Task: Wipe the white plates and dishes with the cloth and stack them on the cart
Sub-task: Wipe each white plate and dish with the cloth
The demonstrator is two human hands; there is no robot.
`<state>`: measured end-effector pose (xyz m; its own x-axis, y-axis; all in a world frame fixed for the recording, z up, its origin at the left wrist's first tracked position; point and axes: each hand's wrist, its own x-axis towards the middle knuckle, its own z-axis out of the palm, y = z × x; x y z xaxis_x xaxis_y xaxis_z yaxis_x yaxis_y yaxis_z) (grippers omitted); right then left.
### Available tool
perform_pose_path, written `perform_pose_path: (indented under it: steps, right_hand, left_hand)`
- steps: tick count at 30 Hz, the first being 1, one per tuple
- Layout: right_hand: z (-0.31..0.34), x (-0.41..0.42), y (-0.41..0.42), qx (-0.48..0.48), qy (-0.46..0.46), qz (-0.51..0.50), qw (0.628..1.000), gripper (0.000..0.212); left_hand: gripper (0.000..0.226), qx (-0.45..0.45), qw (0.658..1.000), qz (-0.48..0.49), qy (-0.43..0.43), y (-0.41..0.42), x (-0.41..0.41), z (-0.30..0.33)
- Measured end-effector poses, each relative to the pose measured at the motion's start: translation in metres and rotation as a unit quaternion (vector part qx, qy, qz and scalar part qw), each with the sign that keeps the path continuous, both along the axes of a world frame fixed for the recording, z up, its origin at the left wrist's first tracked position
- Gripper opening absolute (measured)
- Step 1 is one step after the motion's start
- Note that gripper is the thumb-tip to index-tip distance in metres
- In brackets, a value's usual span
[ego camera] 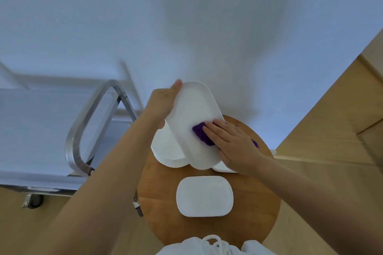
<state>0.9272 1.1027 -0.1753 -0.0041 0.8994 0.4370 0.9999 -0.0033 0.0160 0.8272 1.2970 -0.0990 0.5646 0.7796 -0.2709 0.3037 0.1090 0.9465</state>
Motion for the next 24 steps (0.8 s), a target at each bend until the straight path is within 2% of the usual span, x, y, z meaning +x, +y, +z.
perform_pose_path:
  steps: [4,7,11,14,17,19,21,22,24]
  right_hand:
    - [-0.012,-0.01,-0.018,-0.012,0.046,0.002,0.999,0.05]
    - [-0.016,-0.024,-0.015,-0.011,0.098,-0.005,0.995,0.06]
    - [-0.017,-0.037,0.003,0.001,0.086,-0.108,0.99,0.073]
    - [-0.014,-0.037,0.015,-0.004,0.083,-0.188,0.979,0.07]
    - [-0.005,-0.036,0.029,-0.06,0.117,-0.237,0.962,0.059]
    - [-0.001,-0.029,0.033,-0.098,0.163,-0.239,0.952,0.048]
    - [0.012,-0.016,0.029,-0.121,0.245,-0.23,0.934,0.033]
    - [0.02,-0.008,0.024,-0.13,0.325,-0.219,0.911,0.027]
    - [0.038,0.006,0.013,-0.13,0.521,-0.172,0.826,0.029]
  left_hand:
    - [0.05,-0.033,0.999,0.039,0.011,0.006,0.002,0.005]
    - [0.049,-0.093,0.993,0.075,-0.009,-0.002,0.009,0.0]
    - [0.045,-0.14,0.98,0.139,-0.034,-0.018,0.021,-0.005]
    - [0.045,-0.17,0.972,0.158,-0.021,-0.032,0.024,-0.012]
    - [0.044,-0.226,0.961,0.161,0.002,-0.048,0.029,-0.026]
    - [0.037,-0.266,0.951,0.16,-0.004,-0.054,0.026,-0.028]
    - [0.046,-0.292,0.95,0.104,-0.032,-0.05,0.018,-0.026]
    - [0.059,-0.286,0.956,0.055,-0.041,-0.043,0.011,-0.027]
    - [0.084,-0.234,0.972,-0.011,-0.023,-0.028,-0.005,-0.03]
